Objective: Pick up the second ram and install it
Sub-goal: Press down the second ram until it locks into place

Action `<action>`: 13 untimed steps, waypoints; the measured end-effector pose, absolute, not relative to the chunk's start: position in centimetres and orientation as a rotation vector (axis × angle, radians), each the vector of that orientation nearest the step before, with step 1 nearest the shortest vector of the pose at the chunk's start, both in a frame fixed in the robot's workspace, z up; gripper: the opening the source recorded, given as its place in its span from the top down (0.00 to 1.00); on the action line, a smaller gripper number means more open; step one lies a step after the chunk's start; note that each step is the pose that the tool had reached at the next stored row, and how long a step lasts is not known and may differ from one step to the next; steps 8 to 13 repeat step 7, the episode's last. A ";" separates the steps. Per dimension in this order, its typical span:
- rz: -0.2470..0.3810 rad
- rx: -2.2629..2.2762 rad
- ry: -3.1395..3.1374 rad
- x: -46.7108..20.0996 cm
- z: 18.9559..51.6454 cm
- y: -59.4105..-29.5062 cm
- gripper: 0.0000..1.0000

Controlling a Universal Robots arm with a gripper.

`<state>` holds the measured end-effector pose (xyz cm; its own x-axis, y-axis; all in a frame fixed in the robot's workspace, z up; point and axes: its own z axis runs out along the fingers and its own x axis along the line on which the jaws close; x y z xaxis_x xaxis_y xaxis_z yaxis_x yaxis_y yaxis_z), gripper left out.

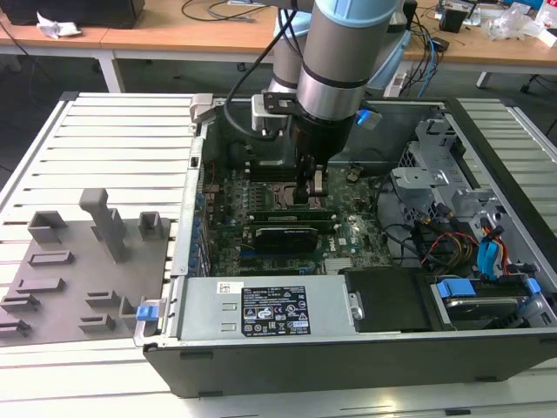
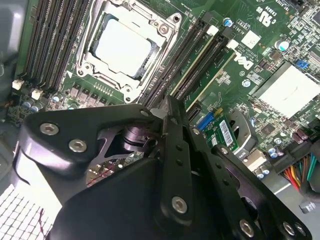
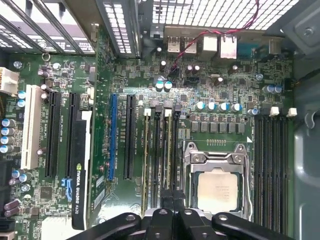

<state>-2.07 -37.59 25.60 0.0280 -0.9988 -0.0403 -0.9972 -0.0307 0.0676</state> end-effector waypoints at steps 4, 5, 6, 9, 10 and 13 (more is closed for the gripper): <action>-0.119 2.238 -2.173 -2.1 25.6 -37.6 0.89; -0.119 2.237 -2.173 -2.1 25.6 -37.6 0.89; -0.119 2.238 -2.173 -2.1 25.6 -37.6 0.89; -0.119 2.237 -2.173 -2.1 25.6 -37.6 0.89; -0.119 2.237 -2.173 -2.1 25.6 -37.6 0.89; -0.119 2.237 -2.173 -2.1 25.6 -37.6 0.89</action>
